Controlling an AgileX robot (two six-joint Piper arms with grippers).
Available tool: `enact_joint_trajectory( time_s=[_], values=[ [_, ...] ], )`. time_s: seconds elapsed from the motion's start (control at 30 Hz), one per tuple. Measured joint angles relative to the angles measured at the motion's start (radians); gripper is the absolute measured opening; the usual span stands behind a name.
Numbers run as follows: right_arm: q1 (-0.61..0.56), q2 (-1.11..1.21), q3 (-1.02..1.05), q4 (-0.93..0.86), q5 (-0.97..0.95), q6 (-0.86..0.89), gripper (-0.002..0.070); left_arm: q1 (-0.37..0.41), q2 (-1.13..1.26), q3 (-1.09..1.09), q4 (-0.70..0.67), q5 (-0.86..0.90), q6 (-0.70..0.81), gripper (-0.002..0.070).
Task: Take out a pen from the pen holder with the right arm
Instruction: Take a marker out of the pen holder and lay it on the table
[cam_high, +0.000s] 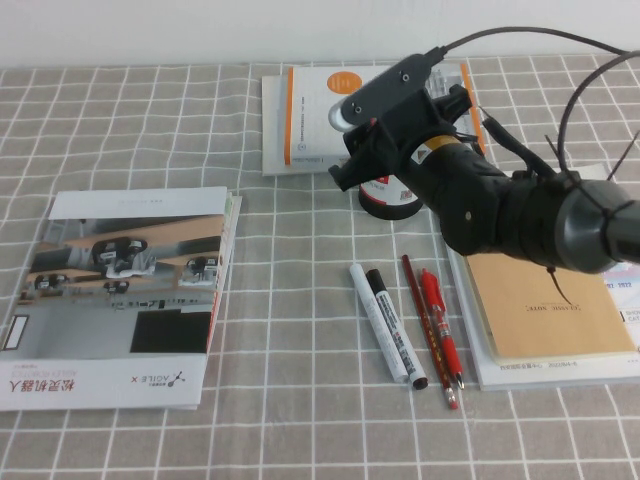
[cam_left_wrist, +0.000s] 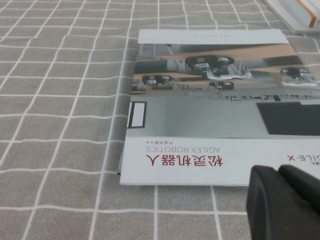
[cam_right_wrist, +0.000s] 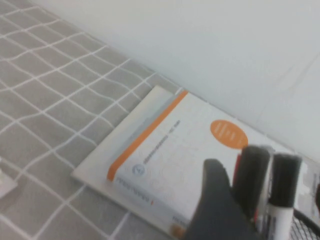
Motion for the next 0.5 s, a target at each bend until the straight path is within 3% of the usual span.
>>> enact_joint_trajectory(
  time_s=[0.5],
  values=[
    [0.008, 0.091, -0.127, 0.156, 0.033, -0.149, 0.035, 0.0, 0.0, 0.0, 0.0, 0.0, 0.0, -0.0005]
  ],
)
